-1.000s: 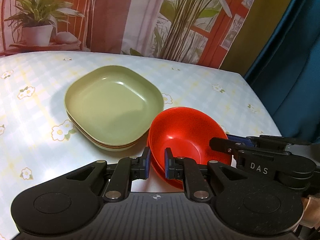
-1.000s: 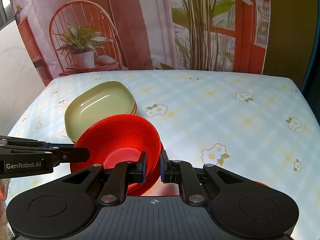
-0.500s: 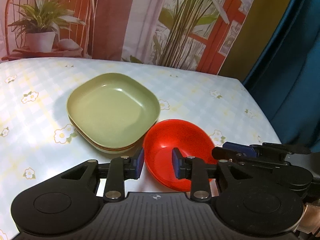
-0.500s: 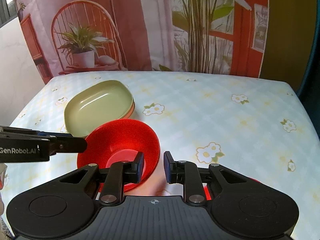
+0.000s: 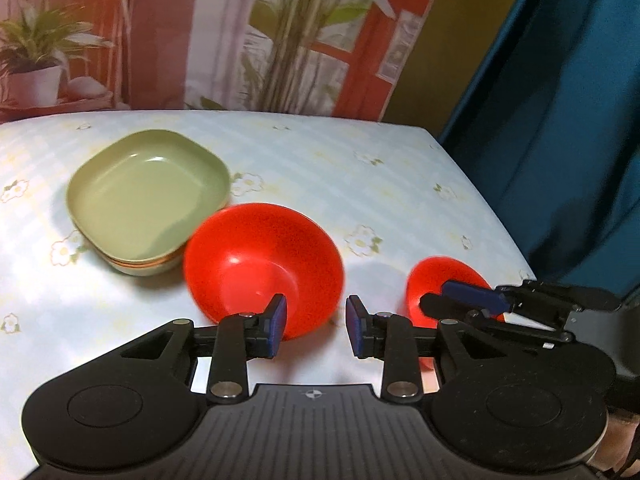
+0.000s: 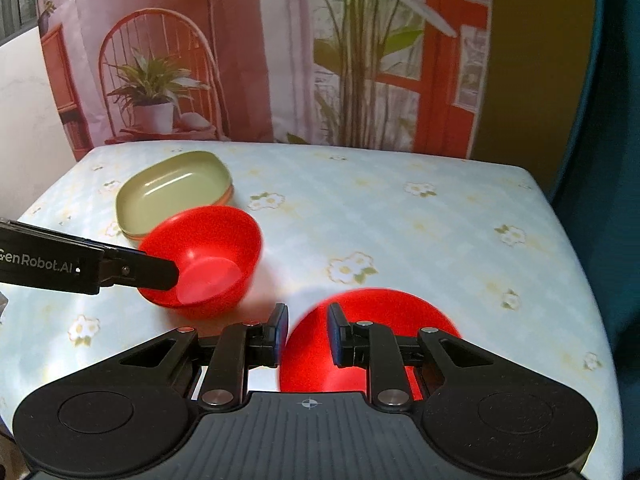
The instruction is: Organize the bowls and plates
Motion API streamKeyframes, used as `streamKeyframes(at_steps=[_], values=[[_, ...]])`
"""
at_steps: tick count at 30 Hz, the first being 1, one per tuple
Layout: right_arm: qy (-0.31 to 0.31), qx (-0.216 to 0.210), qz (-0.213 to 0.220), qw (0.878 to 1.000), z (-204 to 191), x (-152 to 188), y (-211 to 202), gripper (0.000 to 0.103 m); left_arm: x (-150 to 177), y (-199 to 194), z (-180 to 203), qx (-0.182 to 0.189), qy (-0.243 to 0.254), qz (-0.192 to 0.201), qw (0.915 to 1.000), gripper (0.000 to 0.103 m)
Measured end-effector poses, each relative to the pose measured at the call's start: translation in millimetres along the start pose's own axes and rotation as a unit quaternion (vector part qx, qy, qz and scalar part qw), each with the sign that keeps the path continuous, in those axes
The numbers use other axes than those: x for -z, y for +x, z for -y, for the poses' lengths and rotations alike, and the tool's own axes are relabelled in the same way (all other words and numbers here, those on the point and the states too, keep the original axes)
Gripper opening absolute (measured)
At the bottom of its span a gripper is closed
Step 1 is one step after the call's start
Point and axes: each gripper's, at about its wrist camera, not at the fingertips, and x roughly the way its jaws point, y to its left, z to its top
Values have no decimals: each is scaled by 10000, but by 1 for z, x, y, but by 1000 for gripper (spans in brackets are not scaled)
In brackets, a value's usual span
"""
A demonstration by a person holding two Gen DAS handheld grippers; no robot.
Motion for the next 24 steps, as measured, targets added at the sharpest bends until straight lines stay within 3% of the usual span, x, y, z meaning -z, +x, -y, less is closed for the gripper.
streamKeyframes(at_steps=[8, 14, 24], values=[[-28, 335, 141, 9993, 26, 8, -17, 21, 5, 10, 18, 73, 236, -164, 9996, 34], [285, 616, 123, 9976, 52, 17, -14, 21, 4, 22, 28, 292, 430, -309, 9982, 34], [554, 714, 90, 9959, 72, 33, -10, 21, 5, 37, 43, 597, 477, -440, 9961, 34]])
